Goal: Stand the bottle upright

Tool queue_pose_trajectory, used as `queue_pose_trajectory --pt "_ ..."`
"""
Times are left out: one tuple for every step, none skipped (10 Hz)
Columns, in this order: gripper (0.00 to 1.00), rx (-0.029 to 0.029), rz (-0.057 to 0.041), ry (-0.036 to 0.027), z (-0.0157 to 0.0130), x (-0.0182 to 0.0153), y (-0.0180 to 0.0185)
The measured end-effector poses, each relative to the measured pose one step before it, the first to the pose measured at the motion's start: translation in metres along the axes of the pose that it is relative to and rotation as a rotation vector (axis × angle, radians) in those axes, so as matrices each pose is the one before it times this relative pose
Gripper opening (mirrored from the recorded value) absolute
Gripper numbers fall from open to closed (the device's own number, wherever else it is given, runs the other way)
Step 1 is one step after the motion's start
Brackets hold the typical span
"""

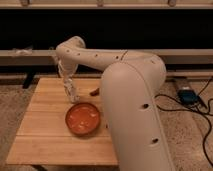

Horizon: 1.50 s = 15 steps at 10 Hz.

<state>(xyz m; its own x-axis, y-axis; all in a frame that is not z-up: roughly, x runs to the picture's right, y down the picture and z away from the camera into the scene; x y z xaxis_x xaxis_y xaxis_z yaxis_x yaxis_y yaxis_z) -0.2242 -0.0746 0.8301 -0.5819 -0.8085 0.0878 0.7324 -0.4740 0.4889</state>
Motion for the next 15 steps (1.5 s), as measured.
queue_pose_trajectory --pt "0.0 0.00779 0.00688 0.02744 -0.00396 -0.00257 0.00288" --pt "0.0 0.01259 0.01018 0.02938 -0.00294 -0.00311 0.00115" --pt "0.0 0.01017 0.00926 0.02453 -0.0022 -0.0024 0.00037" --pt "0.0 0.0052 0.00634 0.0195 -0.00046 -0.00208 0.00051" --pt "0.0 0.0066 0.01006 0.03379 -0.00033 -0.0027 -0.00053" --pt "0.0 0.00219 0.00614 0.02762 0.00083 -0.00384 -0.00067" --pt "0.0 -0.00017 0.00114 0.0202 0.00067 -0.00294 -0.00078" --pt "0.0 -0.00009 0.00192 0.02663 0.00097 -0.00434 -0.00182" --pt "0.0 -0.0009 -0.00124 0.01933 0.00014 -0.00251 -0.00164" --pt "0.0 -0.00129 -0.00016 0.01777 -0.00051 -0.00309 -0.0016" --pt "0.0 -0.00109 -0.00052 0.01272 -0.00113 -0.00224 -0.00178" --pt "0.0 -0.00115 -0.00536 0.01092 -0.00067 -0.00244 -0.00261" --pt "0.01 0.00153 -0.0023 0.00937 -0.00073 -0.00232 -0.00342" --pt "0.08 0.00204 -0.00183 0.00585 -0.00086 -0.00228 -0.0028" --pt "0.18 0.00223 -0.00134 0.00397 -0.00107 -0.00191 -0.00177"
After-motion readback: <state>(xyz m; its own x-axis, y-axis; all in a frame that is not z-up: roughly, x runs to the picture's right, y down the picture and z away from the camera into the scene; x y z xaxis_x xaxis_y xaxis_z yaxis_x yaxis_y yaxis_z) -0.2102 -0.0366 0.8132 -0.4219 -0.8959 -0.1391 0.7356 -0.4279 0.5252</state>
